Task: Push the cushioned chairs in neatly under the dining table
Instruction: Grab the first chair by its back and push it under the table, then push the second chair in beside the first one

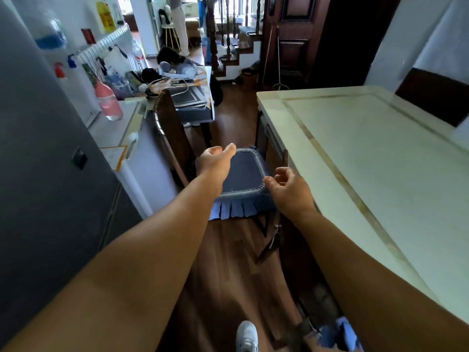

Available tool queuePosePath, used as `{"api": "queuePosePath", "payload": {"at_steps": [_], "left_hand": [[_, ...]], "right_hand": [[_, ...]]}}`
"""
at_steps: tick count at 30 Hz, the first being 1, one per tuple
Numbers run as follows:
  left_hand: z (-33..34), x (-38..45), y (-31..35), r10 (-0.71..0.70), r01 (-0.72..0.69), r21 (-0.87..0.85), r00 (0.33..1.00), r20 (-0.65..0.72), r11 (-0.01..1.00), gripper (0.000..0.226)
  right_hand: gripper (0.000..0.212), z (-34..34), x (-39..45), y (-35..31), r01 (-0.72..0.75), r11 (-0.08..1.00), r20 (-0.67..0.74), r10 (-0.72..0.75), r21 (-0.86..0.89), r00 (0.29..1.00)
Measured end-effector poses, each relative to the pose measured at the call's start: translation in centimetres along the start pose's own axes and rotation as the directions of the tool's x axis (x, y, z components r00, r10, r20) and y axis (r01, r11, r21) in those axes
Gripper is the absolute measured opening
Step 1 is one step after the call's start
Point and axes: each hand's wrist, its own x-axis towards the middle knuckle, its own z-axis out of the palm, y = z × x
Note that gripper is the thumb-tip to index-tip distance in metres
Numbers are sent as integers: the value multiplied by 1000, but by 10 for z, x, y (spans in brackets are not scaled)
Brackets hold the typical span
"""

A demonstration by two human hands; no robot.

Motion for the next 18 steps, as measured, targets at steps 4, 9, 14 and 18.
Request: {"api": "queuePosePath", "payload": {"at_steps": [4, 9, 14, 18], "left_hand": [[18, -37, -14, -57, 57, 2, 995, 85, 998, 51], [61, -66, -26, -120, 111, 57, 978, 172, 992, 54], [111, -81, -34, -190, 156, 158, 955, 228, 975, 48], [136, -84, -51, -241, 186, 276, 954, 179, 943, 44]], "right_hand": [[56, -32, -39, 27, -68, 996, -18, 67, -51, 998], [75, -58, -67, 56, -187, 971, 137, 208, -151, 968], [48, -68, -81, 86, -254, 956, 331, 290, -149, 898], [32, -73, -79, 99, -191, 965, 376, 246, -180, 893]]}}
